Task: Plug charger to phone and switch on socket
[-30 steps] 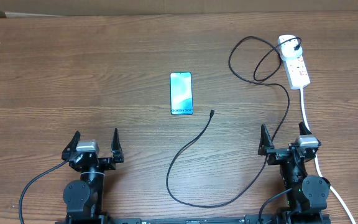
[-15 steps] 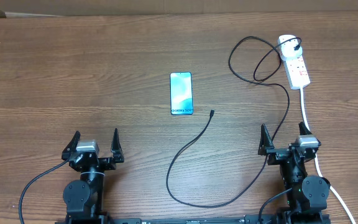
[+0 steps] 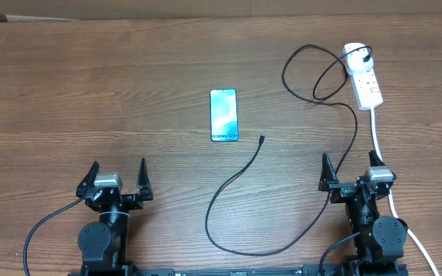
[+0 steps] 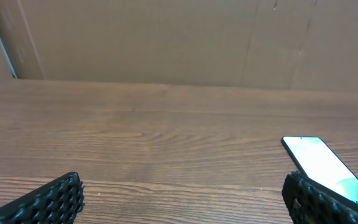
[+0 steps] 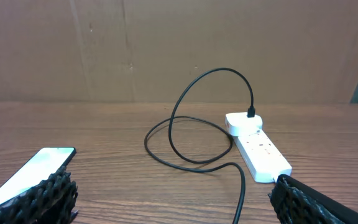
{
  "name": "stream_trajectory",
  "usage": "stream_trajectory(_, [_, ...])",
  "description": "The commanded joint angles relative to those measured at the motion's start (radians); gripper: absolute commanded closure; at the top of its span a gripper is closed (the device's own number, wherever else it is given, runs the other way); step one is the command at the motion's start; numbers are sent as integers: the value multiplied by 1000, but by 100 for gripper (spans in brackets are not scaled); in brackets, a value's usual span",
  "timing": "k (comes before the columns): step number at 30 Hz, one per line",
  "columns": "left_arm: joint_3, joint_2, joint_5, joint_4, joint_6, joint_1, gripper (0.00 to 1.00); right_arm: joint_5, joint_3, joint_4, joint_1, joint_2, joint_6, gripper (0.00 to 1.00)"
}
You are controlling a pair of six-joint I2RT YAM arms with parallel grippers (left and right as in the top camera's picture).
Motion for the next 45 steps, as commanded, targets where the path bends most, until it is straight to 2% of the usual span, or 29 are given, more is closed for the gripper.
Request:
stream_trajectory(1, [-4, -11, 9, 0, 23, 4, 0, 3, -11, 6, 4, -9, 2, 0])
stream_trajectory(5, [-4, -11, 12, 0, 17, 4, 0, 3, -11, 6, 4, -9, 2, 0])
stream_trajectory(10, [-4, -11, 187, 17, -265, 4, 1, 3, -11, 6, 4, -9, 2, 0])
stream_trajectory(14, [-4, -11, 246, 23, -472, 4, 0, 3, -11, 6, 4, -9, 2, 0])
stream_trajectory(16, [-4, -11, 246, 27, -555, 4, 0, 3, -11, 6, 4, -9, 2, 0])
stream_trajectory(19, [-4, -11, 249, 26, -603, 4, 0, 3, -11, 6, 4, -9, 2, 0])
stream_trajectory(23, [-4, -11, 314, 62, -606, 4, 0, 3, -11, 6, 4, -9, 2, 0])
stream_trajectory(27, [3, -11, 407, 208, -559, 4, 0, 3, -11, 6, 4, -9, 2, 0])
stream_trajectory(31, [74, -11, 417, 200, -495, 5, 0, 3, -11, 6, 4, -9, 2, 0])
stream_trajectory(36, [286, 39, 415, -15, -325, 5, 0, 3, -11, 6, 4, -9, 2, 0])
stream_trajectory(40, [555, 231, 402, -320, -242, 4, 0, 3, -11, 6, 4, -9, 2, 0])
stream_trajectory(45, [864, 537, 392, -658, -208, 4, 0, 3, -11, 6, 4, -9, 2, 0])
